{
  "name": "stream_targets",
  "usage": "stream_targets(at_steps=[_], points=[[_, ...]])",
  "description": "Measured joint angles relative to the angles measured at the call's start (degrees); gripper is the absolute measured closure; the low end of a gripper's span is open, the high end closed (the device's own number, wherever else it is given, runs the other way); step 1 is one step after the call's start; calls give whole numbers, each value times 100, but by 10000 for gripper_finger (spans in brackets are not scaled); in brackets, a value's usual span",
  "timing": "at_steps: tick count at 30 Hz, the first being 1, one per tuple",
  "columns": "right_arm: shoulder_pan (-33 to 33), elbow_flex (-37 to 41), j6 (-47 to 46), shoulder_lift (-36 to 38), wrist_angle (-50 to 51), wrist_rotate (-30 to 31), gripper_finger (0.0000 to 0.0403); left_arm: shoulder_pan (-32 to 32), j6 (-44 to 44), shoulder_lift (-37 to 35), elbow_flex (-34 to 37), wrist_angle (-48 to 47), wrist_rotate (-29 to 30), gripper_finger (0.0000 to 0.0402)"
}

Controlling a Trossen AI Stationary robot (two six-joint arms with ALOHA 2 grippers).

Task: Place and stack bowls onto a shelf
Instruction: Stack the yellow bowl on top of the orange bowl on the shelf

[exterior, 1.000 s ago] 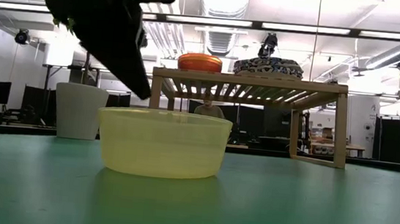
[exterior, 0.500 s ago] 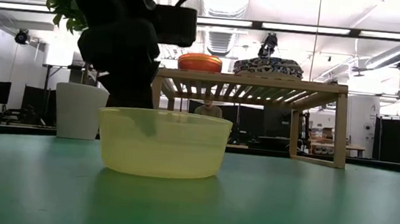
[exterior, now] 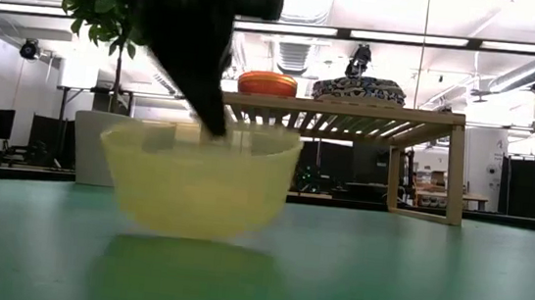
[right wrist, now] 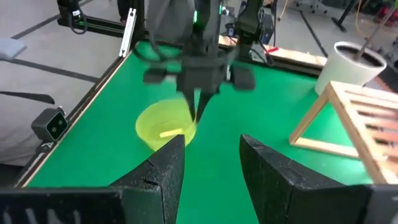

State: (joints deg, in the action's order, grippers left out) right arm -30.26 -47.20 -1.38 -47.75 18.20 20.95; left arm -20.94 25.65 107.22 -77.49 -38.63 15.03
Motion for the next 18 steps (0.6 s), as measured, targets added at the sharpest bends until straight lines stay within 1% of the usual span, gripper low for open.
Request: stream_targets(at_steps=[4,9,11,14,18], points=[[0,112,-264,4,32,-7,259,260,-739,-105,-951,-1077,-35,401],[0,184,-530,5,81,-13,259,860,-1802,-276,-2247,-2177,-7,402],[-9,213,-644,0,106,-18,259,1206,-2232,-333,-2749,-2593,46,401],[-24,259,-767,-4,144,-23,259,1827,-2759,-356,-3512,-3164,346,401],[-24,312,-921,-12,131,-20,259,2928,-3175,-369,-4497,-3316,358,401]])
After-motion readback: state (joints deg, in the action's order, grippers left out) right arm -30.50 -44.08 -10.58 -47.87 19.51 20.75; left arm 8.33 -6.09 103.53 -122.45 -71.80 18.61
